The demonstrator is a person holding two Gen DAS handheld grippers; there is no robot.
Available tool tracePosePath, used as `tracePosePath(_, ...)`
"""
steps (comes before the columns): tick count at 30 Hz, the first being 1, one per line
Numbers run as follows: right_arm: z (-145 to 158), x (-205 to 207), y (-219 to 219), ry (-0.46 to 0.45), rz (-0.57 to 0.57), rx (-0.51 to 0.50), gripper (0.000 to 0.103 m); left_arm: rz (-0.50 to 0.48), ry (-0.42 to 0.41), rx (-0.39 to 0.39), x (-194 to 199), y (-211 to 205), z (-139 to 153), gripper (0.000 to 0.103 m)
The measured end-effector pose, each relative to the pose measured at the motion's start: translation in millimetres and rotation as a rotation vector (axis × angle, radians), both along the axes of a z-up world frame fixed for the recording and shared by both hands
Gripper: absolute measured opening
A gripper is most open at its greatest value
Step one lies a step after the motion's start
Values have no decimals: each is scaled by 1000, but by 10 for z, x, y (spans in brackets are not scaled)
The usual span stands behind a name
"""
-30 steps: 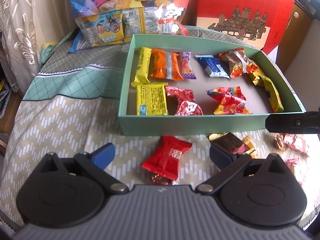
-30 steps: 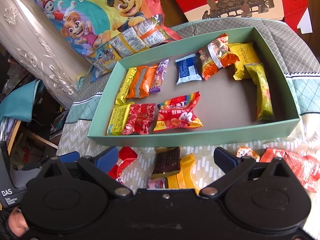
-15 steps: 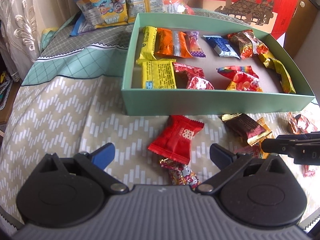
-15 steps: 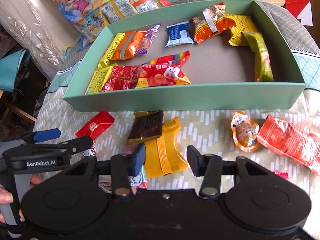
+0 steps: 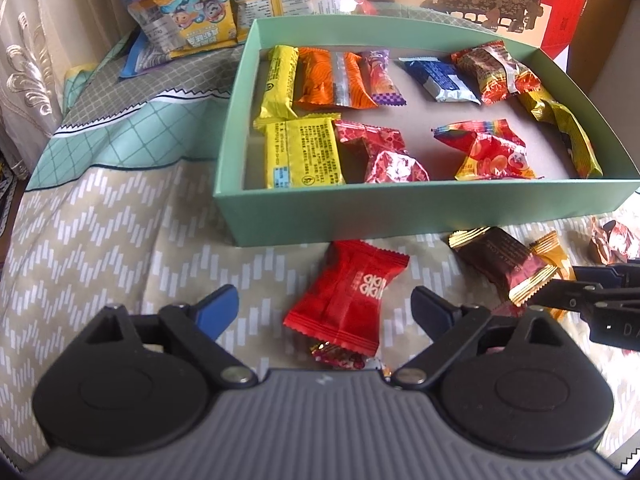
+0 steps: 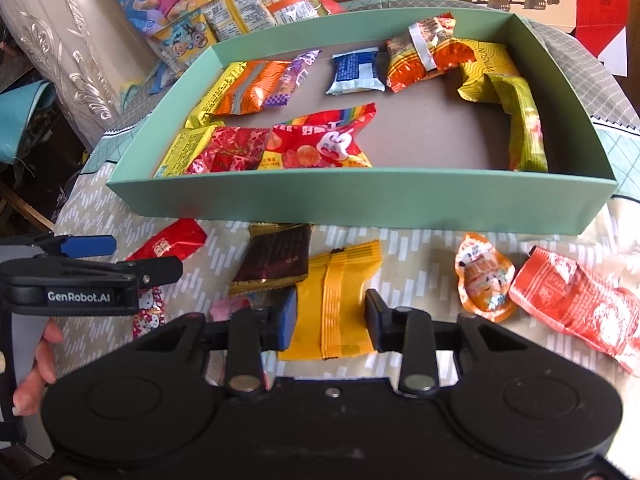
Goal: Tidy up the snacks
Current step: 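Grasp small red candy with left tool while right tool grasps yellow-orange pack, then place red candy and yellow-orange pack into the tray and open both tools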
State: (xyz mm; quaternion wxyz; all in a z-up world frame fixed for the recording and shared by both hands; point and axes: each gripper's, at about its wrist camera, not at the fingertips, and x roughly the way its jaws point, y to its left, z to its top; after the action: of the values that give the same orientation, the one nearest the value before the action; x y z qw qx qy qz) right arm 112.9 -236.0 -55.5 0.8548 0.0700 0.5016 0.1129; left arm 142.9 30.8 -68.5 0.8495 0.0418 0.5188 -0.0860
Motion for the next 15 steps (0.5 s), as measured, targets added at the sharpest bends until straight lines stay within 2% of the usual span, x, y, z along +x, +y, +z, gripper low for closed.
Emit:
tracePosePath(2, -8, -5, 7, -7, 4, -3, 35, -20, 17, -8, 34, -44, -38, 71)
tracePosePath(3, -8, -7, 16, -10, 7, -8, 35, -26, 13, 3, 33, -73, -49, 71)
tracePosePath(6, -9, -17, 57, -19, 18, -28, 35, -50, -6, 28, 9, -145, -49, 59)
tracePosePath(8, -9, -21, 79, -25, 22, -39, 35, -68, -14, 28, -12, -178, -31, 37)
tracePosePath(11, 14, -39, 79, -25, 28, -41, 34, -81, -9, 7, -61, -199, -4, 33)
tracePosePath(15, 38, -86, 1, -14, 20, -23, 33, -82, 12, -39, -146, -172, 33, 33)
